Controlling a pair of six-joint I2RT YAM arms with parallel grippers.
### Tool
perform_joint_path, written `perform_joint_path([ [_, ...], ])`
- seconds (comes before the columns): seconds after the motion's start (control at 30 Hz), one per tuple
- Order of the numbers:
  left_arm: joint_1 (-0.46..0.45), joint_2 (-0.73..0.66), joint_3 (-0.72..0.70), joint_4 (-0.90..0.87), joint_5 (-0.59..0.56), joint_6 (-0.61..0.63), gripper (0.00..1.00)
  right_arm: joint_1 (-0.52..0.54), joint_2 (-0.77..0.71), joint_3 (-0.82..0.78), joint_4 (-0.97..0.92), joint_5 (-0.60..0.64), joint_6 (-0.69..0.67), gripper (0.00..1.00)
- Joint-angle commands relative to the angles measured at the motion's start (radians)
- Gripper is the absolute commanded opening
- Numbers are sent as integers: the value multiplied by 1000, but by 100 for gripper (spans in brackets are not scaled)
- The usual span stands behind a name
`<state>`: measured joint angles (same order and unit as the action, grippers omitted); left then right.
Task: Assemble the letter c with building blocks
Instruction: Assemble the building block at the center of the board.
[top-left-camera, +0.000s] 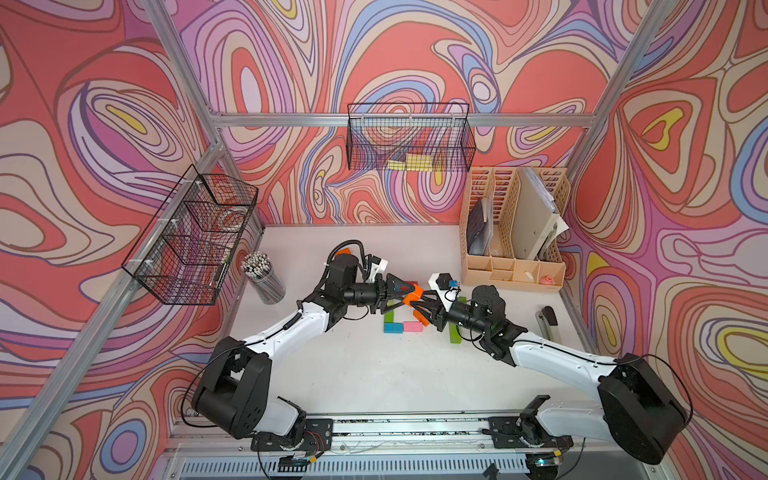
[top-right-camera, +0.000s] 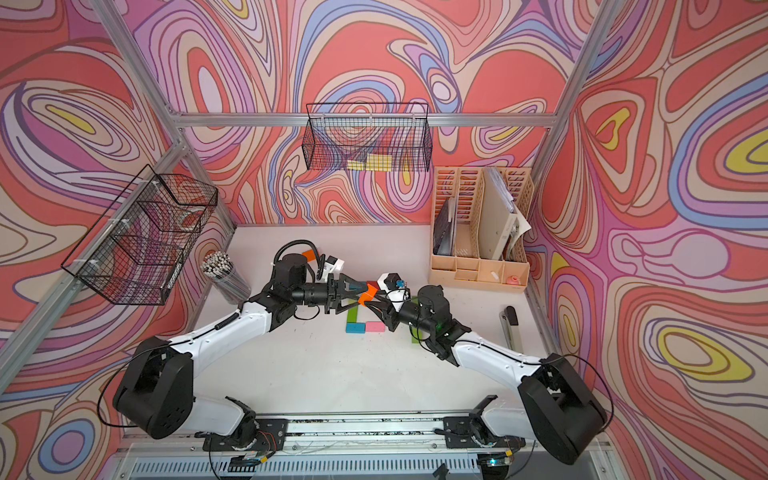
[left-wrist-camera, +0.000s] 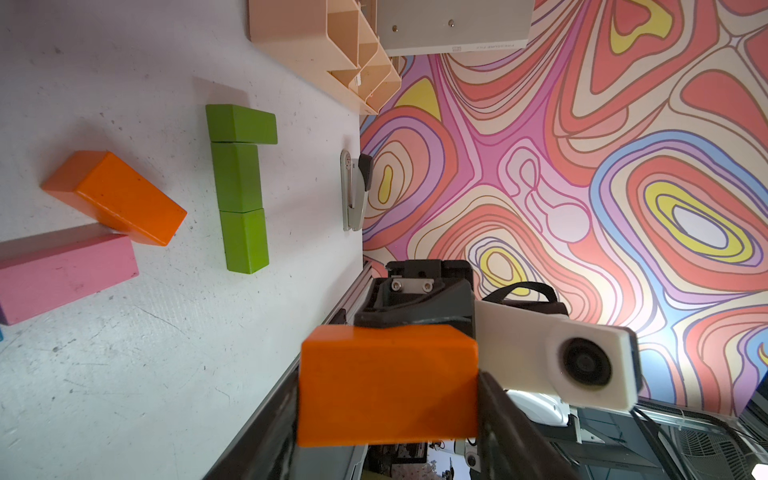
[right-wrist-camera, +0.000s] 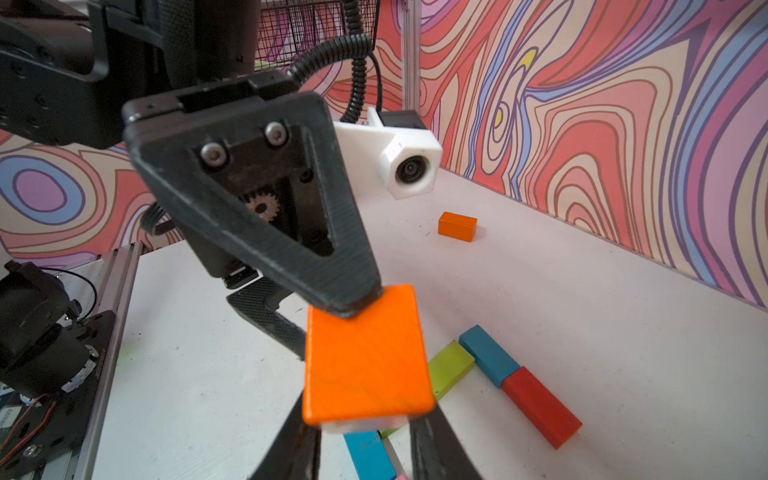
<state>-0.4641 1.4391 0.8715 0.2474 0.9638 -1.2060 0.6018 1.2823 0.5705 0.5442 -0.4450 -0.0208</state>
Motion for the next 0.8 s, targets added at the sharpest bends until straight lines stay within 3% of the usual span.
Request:
perform_joint_path([
  [0.0,-18,-22,-31,82,17,-47,47,8,10,12,39,-1,-15,22],
  [0.07,-18,-13,-47,127,24,-69,54,7,1,7,32,7,-20,19],
  [0.13,-17,-11,-45,128,21,-53,72,7,-18,1,-1,22,-31,17],
  [0.2,-14,-21,-42,96,-9,-6,79,8,-44,1,-57,46,-42,17],
  [0.3,6,-52,-43,18,-111,105,81,7,-88,22,-221,119,-69,17],
  [0.43,-12,-130,2,-309,-403,426,82,8,-130,83,-538,257,-155,17],
  [0.53,-38,-185,-2,-436,-601,591,82,8,-156,119,-710,342,-162,18],
  [0.63,-41,-225,-66,-430,-670,682,82,8,-177,161,-857,401,-200,21],
  [0.77,-41,-247,-154,-395,-650,757,82,7,-162,238,-1047,480,-262,25],
])
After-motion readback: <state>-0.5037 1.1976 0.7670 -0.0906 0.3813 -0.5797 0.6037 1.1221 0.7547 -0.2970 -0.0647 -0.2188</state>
